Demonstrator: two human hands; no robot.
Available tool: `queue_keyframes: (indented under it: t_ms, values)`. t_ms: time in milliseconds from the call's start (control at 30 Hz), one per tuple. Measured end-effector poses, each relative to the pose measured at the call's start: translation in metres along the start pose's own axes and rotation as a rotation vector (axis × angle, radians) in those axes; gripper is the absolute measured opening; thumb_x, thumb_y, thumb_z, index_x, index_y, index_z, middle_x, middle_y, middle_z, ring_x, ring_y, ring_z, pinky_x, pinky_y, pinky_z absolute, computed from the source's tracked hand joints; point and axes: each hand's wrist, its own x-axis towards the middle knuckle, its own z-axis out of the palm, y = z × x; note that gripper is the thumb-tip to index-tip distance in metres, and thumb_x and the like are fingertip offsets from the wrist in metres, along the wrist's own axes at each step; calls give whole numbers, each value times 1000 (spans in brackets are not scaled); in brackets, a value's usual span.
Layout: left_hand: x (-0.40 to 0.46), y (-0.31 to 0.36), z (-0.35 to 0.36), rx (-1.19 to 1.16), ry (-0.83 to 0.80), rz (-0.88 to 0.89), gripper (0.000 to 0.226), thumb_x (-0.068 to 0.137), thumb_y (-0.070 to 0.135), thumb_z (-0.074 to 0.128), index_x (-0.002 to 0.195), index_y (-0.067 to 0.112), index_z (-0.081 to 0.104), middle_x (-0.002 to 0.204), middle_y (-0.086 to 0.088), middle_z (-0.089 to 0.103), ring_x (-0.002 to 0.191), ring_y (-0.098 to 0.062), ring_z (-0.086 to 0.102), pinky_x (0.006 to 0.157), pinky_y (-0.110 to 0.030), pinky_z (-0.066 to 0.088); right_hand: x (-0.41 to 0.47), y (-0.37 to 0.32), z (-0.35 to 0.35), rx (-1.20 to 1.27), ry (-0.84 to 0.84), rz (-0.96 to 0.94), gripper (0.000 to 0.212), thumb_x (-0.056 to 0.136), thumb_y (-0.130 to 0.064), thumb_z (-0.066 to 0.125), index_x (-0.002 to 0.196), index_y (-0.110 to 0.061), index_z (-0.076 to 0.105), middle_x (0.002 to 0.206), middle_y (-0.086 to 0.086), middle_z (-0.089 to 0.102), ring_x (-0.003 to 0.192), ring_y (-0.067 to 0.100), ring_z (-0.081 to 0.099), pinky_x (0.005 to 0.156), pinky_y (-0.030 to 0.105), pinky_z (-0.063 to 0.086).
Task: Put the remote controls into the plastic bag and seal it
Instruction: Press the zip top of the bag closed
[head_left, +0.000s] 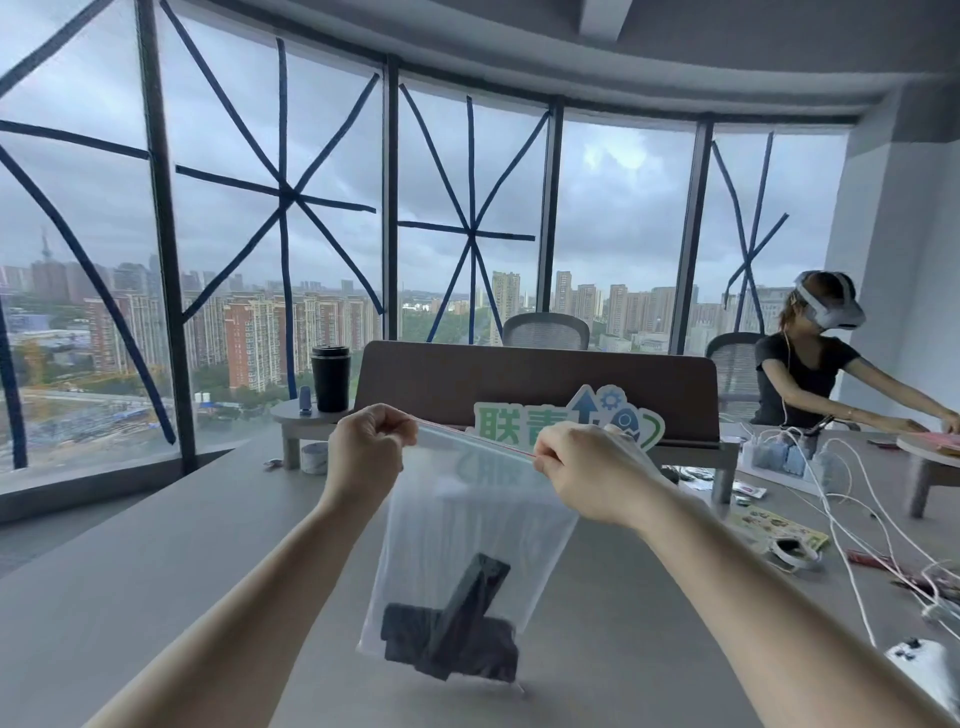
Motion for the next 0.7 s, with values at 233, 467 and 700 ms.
queue_keyframes:
  t_ms: [233,467,700]
  values:
    - [3,-12,-24,-21,55,-18,24,78,-4,59,62,11,67,37,7,55,33,-7,44,39,-19,39,-4,-8,2,-60,-61,-26,17,101,-30,42,89,-22,52,105,-2,62,92,21,57,80,35,41]
    - [1,-21,-40,-57,69,-57,27,78,-2,59,59,15,67,49,-5,57,41,-18,46,46,-24,40,-6,-13,5,-135,-18,-45,26,100,-36,41,89,-19,58,100,-1,68,85,20,58,76,34,41]
    - [3,-25,-46,-76,48,-73,21,83,-2,58,68,9,68,58,-8,62,39,-15,45,44,-24,39,-5,-13,9,-92,59,-41,42,100,-42,44,63,-21,39,66,-6,48,68,22,51,67,33,38]
